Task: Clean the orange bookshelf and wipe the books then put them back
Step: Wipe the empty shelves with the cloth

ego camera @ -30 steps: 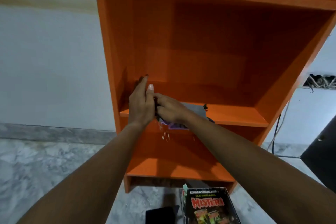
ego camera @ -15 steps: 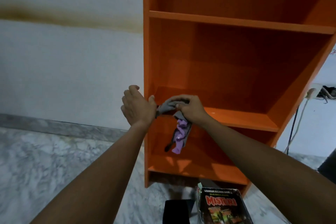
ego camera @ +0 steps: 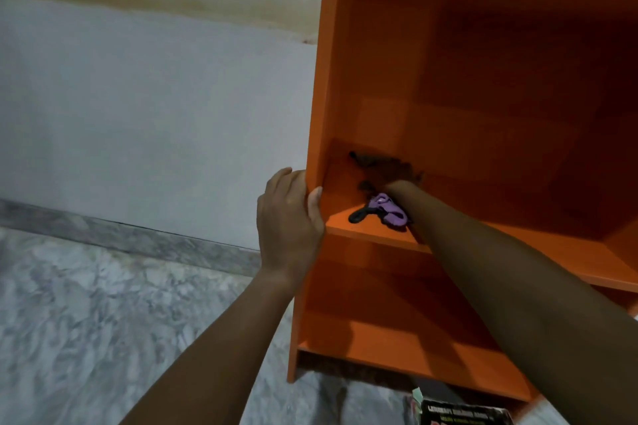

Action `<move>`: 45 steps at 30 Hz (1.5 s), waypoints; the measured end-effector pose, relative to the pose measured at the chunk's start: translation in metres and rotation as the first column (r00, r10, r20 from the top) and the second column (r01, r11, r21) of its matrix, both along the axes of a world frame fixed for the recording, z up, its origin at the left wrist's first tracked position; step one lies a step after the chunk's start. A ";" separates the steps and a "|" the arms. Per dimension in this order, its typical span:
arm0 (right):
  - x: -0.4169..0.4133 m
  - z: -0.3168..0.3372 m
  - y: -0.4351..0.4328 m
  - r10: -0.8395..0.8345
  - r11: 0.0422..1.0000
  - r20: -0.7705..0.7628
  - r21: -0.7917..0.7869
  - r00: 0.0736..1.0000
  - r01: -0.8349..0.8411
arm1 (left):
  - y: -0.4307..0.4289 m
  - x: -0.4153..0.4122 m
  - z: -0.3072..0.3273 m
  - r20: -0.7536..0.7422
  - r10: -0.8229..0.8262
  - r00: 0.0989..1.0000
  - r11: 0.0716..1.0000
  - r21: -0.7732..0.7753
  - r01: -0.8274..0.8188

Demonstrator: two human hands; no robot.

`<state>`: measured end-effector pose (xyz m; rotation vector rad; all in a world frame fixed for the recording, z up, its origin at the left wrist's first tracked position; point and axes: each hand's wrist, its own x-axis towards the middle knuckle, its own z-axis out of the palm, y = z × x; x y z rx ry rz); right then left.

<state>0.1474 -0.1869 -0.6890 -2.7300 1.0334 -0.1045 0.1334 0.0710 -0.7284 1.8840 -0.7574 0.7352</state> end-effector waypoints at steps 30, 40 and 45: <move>-0.198 0.007 0.060 -0.078 0.981 -0.018 -0.179 0.997 0.074 | -0.018 -0.117 0.032 -0.015 -0.025 1.000 0.902 0.430 0.029; -0.318 0.001 0.034 -0.249 0.872 -0.033 -0.442 0.968 0.209 | -0.104 -0.160 0.044 -0.225 -0.156 0.962 0.636 0.722 0.272; -0.337 0.024 0.024 -0.186 0.825 -0.042 -0.550 0.982 0.133 | -0.148 -0.168 0.055 -0.215 -0.203 0.955 0.611 0.734 0.295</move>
